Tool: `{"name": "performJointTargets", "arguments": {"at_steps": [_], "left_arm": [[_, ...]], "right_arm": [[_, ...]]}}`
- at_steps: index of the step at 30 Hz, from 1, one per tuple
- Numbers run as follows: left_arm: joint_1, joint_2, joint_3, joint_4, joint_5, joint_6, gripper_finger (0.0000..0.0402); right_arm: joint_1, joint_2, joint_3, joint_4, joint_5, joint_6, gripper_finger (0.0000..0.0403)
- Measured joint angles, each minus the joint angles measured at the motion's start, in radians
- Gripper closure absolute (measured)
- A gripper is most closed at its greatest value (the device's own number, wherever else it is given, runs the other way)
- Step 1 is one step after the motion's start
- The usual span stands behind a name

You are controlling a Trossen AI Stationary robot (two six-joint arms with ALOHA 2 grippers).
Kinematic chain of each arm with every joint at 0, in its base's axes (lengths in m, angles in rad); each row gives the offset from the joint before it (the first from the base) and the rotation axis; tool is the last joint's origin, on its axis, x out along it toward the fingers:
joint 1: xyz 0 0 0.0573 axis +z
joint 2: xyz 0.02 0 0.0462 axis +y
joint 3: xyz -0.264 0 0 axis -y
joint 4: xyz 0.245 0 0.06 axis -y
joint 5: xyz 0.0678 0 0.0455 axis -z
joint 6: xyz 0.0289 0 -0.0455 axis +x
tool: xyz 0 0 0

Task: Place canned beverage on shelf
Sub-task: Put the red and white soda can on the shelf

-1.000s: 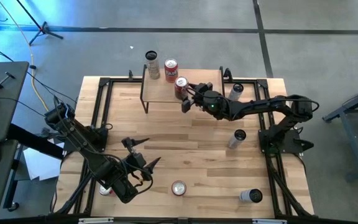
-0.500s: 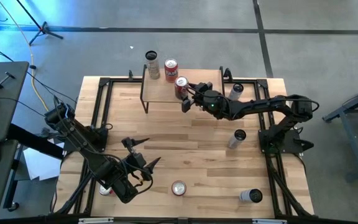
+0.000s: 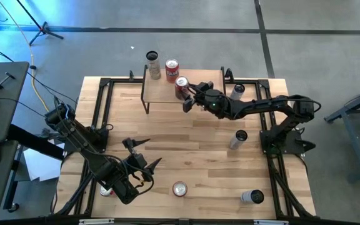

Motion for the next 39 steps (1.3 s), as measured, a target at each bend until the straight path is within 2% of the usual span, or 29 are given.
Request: {"name": "performJointTargets", "arguments": {"at_steps": [12,16,18,23,30,34,36,37,39], "left_arm": [[0.0,0.0,0.0,-0.017,0.0,-0.001,0.0002],[0.0,0.0,-0.004,-0.07,-0.025,-0.071,0.0002],[0.009,0.0,-0.033,-0.077,-0.079,-0.123,0.0002],[0.054,0.0,-0.136,-0.081,-0.152,-0.232,0.0002],[0.168,0.001,-0.214,-0.078,-0.172,-0.314,0.0002],[0.216,0.001,-0.221,-0.072,-0.138,-0.298,0.0002],[0.232,0.001,-0.221,-0.065,-0.086,-0.264,0.0002],[0.237,0.001,-0.221,-0.065,-0.03,-0.241,0.0002],[0.245,0.001,-0.221,-0.073,0.156,-0.172,0.0002]], "right_arm": [[0.0,0.0,0.0,-0.002,0.018,0.002,0.0214],[0.002,-0.006,0.0,-0.028,0.095,-0.001,0.0227],[0.0,-0.013,0.0,-0.05,0.128,0.009,0.0231],[0.009,-0.037,0.001,-0.125,0.134,0.027,0.0233],[0.05,-0.093,0.001,-0.19,0.122,0.016,0.0233],[0.061,-0.157,0.001,-0.207,0.067,0.01,0.0233],[0.056,-0.191,0.001,-0.209,0.009,0.019,0.0233],[0.049,-0.208,0.001,-0.212,-0.033,0.029,0.0233],[0.029,-0.242,0.001,-0.216,-0.138,0.056,0.0233]]}}
